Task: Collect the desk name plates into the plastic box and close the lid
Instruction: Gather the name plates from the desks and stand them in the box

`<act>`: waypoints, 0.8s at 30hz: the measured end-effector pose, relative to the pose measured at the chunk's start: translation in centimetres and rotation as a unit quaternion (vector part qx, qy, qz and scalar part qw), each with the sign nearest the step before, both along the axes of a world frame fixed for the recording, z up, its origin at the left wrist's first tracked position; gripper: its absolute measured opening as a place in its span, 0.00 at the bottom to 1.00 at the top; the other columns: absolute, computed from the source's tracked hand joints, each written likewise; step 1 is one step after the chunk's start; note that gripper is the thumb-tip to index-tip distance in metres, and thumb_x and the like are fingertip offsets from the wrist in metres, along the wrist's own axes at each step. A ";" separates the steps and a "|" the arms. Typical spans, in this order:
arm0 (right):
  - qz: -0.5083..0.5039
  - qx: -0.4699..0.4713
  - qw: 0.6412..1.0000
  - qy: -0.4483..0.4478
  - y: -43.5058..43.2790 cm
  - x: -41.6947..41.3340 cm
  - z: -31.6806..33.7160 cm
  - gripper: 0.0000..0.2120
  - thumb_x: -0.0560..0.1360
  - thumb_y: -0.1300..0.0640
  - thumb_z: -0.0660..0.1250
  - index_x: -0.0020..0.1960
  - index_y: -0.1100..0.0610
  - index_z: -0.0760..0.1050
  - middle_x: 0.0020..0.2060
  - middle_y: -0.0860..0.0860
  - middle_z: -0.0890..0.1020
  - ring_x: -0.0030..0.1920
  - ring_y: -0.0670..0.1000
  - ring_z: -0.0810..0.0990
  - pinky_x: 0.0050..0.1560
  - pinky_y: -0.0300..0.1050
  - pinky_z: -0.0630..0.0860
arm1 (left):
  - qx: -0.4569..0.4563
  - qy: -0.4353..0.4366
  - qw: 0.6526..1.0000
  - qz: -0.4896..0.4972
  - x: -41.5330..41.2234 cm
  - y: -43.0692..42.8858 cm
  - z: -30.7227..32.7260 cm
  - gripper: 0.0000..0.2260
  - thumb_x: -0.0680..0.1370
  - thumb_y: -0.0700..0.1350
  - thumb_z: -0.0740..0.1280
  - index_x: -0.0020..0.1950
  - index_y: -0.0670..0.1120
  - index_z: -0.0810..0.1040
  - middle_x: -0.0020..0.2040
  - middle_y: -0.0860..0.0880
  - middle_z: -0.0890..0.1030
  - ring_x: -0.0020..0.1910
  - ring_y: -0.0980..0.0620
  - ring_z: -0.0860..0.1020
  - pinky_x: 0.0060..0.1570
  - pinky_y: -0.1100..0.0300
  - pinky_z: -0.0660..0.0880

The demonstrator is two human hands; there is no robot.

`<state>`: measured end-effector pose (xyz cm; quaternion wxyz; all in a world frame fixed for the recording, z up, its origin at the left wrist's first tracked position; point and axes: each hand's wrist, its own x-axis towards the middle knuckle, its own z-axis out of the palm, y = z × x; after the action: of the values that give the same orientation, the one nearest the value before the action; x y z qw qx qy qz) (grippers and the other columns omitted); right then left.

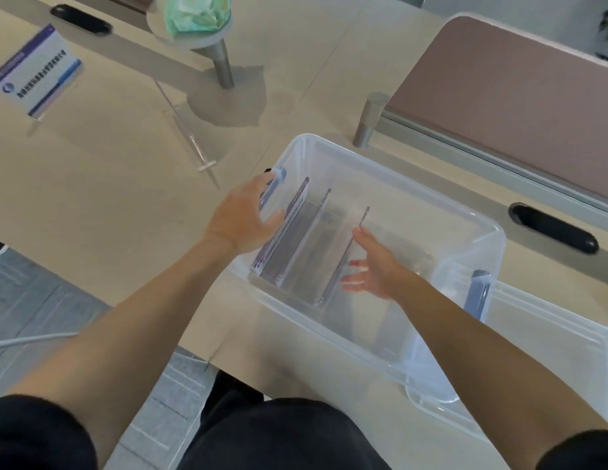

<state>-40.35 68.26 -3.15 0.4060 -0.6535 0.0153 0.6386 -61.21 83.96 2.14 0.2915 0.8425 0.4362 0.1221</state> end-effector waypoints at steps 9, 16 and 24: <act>0.018 -0.001 1.000 -0.014 2.8 -1.6 -0.1 0.29 0.78 0.38 0.63 0.76 0.35 0.56 0.73 0.66 0.61 0.66 0.74 0.69 0.60 0.70 0.73 | -0.011 -0.044 0.999 0.028 -0.2 0.0 0.2 0.24 0.78 0.52 0.65 0.74 0.54 0.68 0.62 0.51 0.79 0.56 0.53 0.78 0.51 0.64 0.68; -0.001 0.001 1.000 -0.015 3.1 -2.2 0.0 0.29 0.78 0.38 0.63 0.76 0.36 0.57 0.74 0.65 0.60 0.68 0.75 0.67 0.54 0.66 0.77 | -0.021 -0.056 0.998 0.034 -0.3 0.0 0.3 0.23 0.78 0.51 0.65 0.73 0.55 0.69 0.58 0.53 0.80 0.52 0.53 0.79 0.51 0.61 0.74; 0.000 0.016 0.999 -0.031 3.0 -2.3 -0.4 0.29 0.78 0.39 0.63 0.76 0.38 0.58 0.76 0.61 0.60 0.71 0.71 0.65 0.53 0.65 0.78 | -0.018 -0.049 0.998 0.024 -0.3 0.0 0.3 0.23 0.78 0.51 0.65 0.73 0.54 0.69 0.57 0.51 0.81 0.50 0.51 0.79 0.52 0.57 0.77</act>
<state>-42.68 71.23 -3.52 0.4168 -0.6663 -0.0073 0.6183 -61.54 83.94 2.47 0.3247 0.8193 0.4439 0.1620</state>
